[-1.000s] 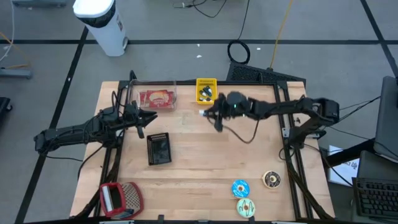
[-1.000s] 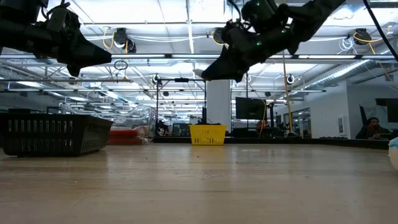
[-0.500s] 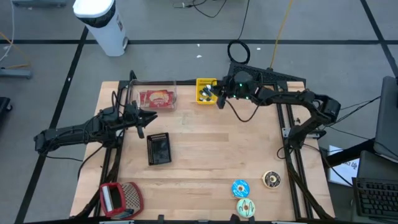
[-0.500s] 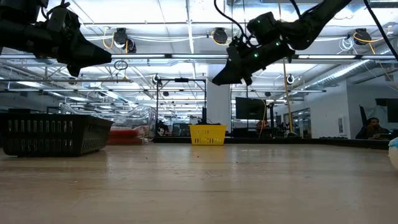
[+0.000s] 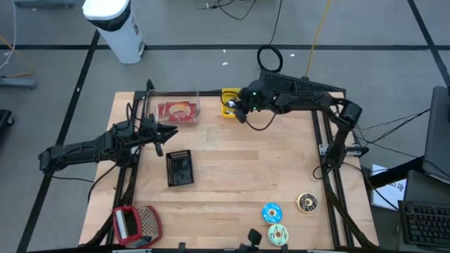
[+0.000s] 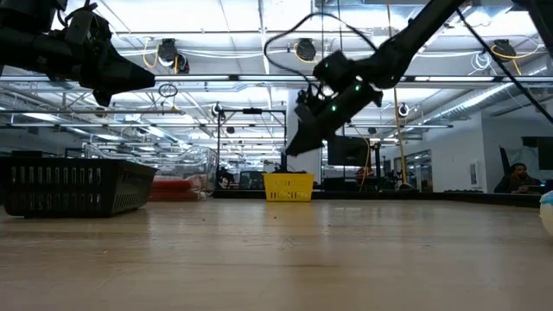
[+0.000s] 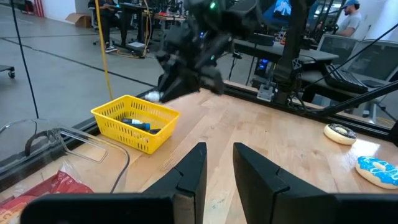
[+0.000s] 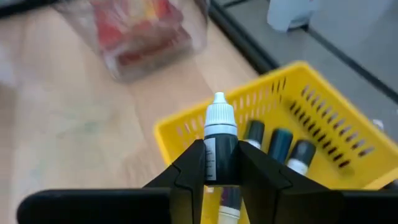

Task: Pick & Place Food Item
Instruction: Put the green food coloring bottle into the yellow bin, then put the black donut into the black bin

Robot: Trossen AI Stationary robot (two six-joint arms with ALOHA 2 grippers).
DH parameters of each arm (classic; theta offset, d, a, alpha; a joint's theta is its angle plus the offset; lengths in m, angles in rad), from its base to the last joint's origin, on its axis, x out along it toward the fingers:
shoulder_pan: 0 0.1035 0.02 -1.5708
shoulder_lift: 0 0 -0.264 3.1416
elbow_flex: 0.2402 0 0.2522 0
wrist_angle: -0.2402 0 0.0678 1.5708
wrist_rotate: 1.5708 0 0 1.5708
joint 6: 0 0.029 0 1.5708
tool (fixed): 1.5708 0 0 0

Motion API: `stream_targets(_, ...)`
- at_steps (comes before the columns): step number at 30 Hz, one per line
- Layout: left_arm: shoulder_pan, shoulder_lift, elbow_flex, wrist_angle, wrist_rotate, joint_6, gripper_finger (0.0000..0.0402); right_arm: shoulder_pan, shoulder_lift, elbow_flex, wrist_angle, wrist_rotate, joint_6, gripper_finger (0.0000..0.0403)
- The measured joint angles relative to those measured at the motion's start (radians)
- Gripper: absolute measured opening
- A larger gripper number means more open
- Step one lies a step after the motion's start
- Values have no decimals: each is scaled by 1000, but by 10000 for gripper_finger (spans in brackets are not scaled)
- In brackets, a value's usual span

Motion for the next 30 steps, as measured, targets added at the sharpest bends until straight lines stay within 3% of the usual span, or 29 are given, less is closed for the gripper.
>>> stream_targets(9,0,0,0,0,0,0,79,-21,87,0,2,1,18,70)
stream_targets(20,0,0,0,0,0,0,79,-13,91,0,7,1,45,74)
stream_targets(30,0,0,0,0,0,0,79,-12,82,-1,-21,1,39,164)
